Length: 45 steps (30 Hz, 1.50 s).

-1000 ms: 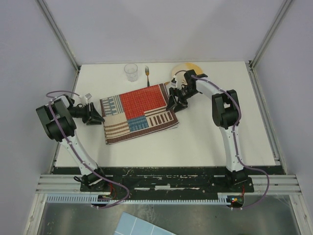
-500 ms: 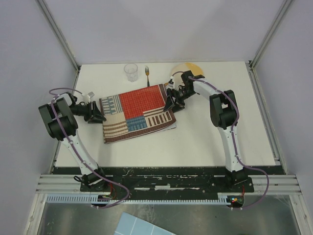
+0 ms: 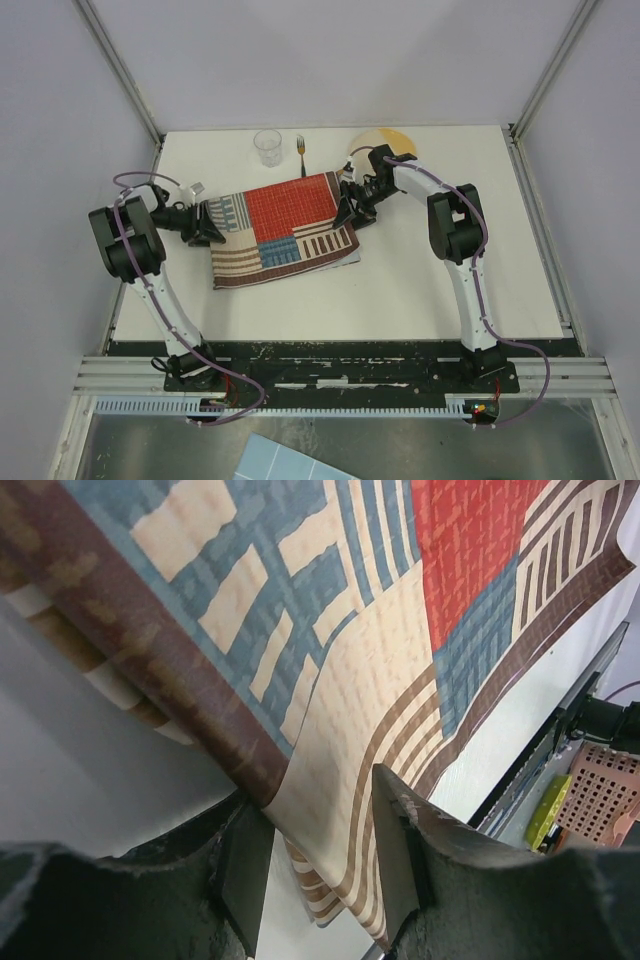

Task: Set the dinner table for one person
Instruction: Adjust the napkin at the center of the board.

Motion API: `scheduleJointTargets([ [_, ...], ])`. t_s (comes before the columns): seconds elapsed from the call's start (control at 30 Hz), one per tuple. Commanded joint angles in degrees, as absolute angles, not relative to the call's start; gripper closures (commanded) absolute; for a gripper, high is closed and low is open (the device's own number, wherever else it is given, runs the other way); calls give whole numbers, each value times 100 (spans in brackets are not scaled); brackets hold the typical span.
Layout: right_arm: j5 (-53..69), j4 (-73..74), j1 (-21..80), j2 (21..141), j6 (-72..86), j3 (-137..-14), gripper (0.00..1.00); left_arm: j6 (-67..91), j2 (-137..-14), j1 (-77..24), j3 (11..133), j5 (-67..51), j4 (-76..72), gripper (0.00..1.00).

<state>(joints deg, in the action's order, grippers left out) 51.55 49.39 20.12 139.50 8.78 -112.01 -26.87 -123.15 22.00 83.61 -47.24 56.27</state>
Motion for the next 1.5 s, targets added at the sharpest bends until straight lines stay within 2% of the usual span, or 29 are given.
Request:
scheduleJointTargets([
  [0.0,5054,4785,2140,14068,829,-11236,23,-2720,-12634,1987,8423,-4282,4943,48],
  [1.0,5109,4858,2146,14097,845,-11354,26,-2263,-12209,1553,8653,-5077,4964,49],
  [1.47,5114,4901,2142,14124,819,-11401,27,-2250,-11977,1384,8884,-5265,5282,45],
])
